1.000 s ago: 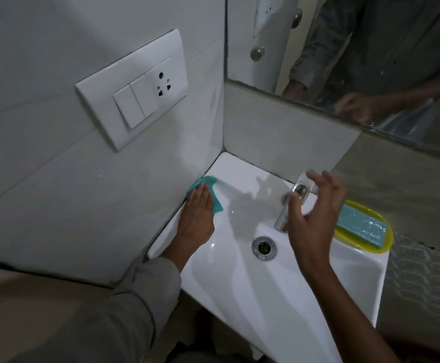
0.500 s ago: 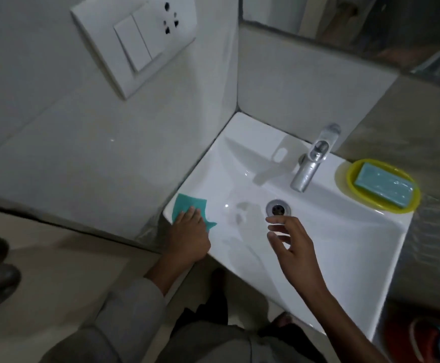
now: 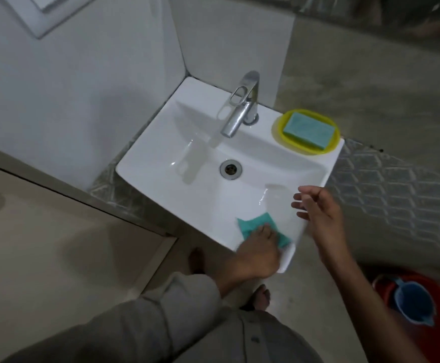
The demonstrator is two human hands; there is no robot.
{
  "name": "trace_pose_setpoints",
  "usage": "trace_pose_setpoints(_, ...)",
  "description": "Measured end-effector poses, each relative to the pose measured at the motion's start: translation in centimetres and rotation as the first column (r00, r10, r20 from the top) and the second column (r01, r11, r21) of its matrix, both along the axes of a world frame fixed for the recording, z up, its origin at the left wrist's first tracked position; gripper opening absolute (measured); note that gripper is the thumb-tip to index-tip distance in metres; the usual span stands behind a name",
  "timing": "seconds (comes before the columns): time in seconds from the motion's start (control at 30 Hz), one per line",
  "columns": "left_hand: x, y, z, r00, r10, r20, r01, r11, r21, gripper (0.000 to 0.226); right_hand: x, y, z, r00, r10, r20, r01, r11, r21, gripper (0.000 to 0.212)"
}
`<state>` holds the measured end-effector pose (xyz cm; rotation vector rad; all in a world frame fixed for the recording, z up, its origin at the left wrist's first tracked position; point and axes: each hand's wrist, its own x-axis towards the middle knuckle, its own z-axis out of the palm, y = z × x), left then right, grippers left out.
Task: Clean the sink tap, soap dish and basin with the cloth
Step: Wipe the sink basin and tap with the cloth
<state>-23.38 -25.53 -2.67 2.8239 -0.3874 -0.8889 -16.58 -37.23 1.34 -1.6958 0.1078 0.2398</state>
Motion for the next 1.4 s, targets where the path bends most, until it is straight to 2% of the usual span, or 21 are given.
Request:
trace_pose_setpoints(0.1,-1.1,4.2,0.2,0.989,-0.14,0.052,0.14,0.99,0.001,0.043,-0.8,0.1,0.4,0.999,0.047,-0.014,-0.047,0.999,0.002,0.022)
trace_pose_setpoints(0.13,-1.2,5.8,0.1,0.991,-0.129,0.031,0.129,0.991,0.021,0.042,-1.0,0.3,0.5,0.997,0.08,-0.013,-0.08,0.997,0.001,0.021)
trace_pose_setpoints(0.2,-0.4,9.5,-0.1,0.997,-0.077,0.02,0.075,0.99,0.117,0.04,-1.4,0.7,0.8,0.989,0.149,0.0,-0.149,0.989,-0.016,0.019)
trace_pose_setpoints(0.3,1.7,15.7,-0.9,0.995,0.014,0.096,-0.045,0.946,0.32,0.04,-1.7,1.3,0.7,0.982,0.19,0.005,-0.19,0.981,-0.033,0.019)
trace_pose_setpoints(0.4,4.5,20.1,-2.1,0.96,0.234,0.151,-0.275,0.887,0.37,0.055,-2.0,2.2,0.8,0.981,0.191,-0.005,-0.191,0.98,-0.049,0.018)
trace_pose_setpoints(0.5,7.2,19.4,-4.0,0.785,0.583,0.212,-0.62,0.743,0.251,0.059,-2.1,2.7,0.9,0.984,0.174,-0.04,-0.176,0.983,-0.057,0.019)
trace_pose_setpoints(0.57,8.3,17.6,-5.3,0.661,0.681,0.314,-0.743,0.651,0.153,0.061,-2.3,3.0,0.9,0.987,0.15,-0.064,-0.154,0.986,-0.058,0.02)
trace_pose_setpoints(0.63,10.2,16.5,-5.9,0.574,0.746,0.337,-0.808,0.583,0.086,0.06,-2.3,3.1,0.9,0.989,0.122,-0.084,-0.128,0.989,-0.07,0.019)
trace_pose_setpoints(0.67,12.2,15.9,-6.2,0.59,0.751,0.298,-0.796,0.603,0.056,0.059,-2.2,2.9,0.9,0.99,0.108,-0.089,-0.115,0.99,-0.078,0.017)
trace_pose_setpoints(0.8,18.8,11.5,-6.9,0.792,0.601,0.109,-0.602,0.798,-0.031,0.046,-2.1,2.6,1.0,0.993,0.04,-0.111,-0.052,0.993,-0.106,0.019)
trace_pose_setpoints(0.87,19.2,9.7,-6.5,0.827,0.555,0.094,-0.558,0.83,0.01,0.045,-2.0,2.4,1.0,0.991,-0.022,-0.131,0.009,0.995,-0.097,0.019)
trace_pose_setpoints(0.93,17.7,8.6,-5.8,0.853,0.523,0.004,-0.521,0.851,-0.061,0.046,-1.8,2.2,0.9,0.988,-0.042,-0.15,0.025,0.994,-0.11,0.019)
trace_pose_setpoints(0.97,16.8,7.7,-5.2,0.849,0.516,-0.113,-0.528,0.827,-0.193,0.047,-1.7,2.2,0.9,0.987,-0.039,-0.156,0.02,0.992,-0.127,0.02)
trace_pose_setpoints(1.0,15.6,6.3,-4.1,0.79,0.535,-0.299,-0.613,0.701,-0.365,0.048,-1.7,2.3,0.9,0.988,-0.026,-0.152,0.003,0.989,-0.15,0.021)
trace_pose_setpoints(1.03,14.3,4.5,-2.7,0.74,0.461,-0.49,-0.668,0.59,-0.453,0.047,-1.6,2.5,0.8,0.991,-0.007,-0.136,-0.019,0.982,-0.188,0.022)
trace_pose_setpoints(1.07,13.0,2.8,-1.5,0.693,0.384,-0.61,-0.712,0.501,-0.493,0.045,-1.5,2.6,0.7,0.994,0.015,-0.106,-0.04,0.97,-0.241,0.022)
trace_pose_setpoints(1.1,12.4,1.7,-0.2,0.663,0.331,-0.672,-0.733,0.467,-0.494,0.043,-1.5,2.6,0.7,0.997,0.035,-0.072,-0.056,0.949,-0.31,0.023)
trace_pose_setpoints(1.23,11.4,3.7,2.6,0.658,0.211,-0.723,-0.718,0.463,-0.519,0.024,-1.0,3.1,0.3,0.979,0.157,0.132,-0.055,0.82,-0.57,0.036)
trace_pose_setpoints(1.3,10.3,6.3,2.7,0.601,0.176,-0.779,-0.755,0.445,-0.482,0.03,-0.8,3.4,-0.2,0.958,0.214,0.191,-0.056,0.792,-0.608,0.049)
trace_pose_setpoints(1.37,8.7,8.2,2.5,0.572,0.149,-0.807,-0.787,0.378,-0.488,0.024,-0.1,3.6,-0.6,0.955,0.275,0.109,-0.148,0.763,-0.629,0.064)
trace_pose_setpoints(1.4,7.9,9.0,2.4,0.556,0.149,-0.818,-0.813,0.304,-0.497,0.022,0.3,3.8,-0.6,0.943,0.333,0.0,-0.263,0.743,-0.615,0.067)
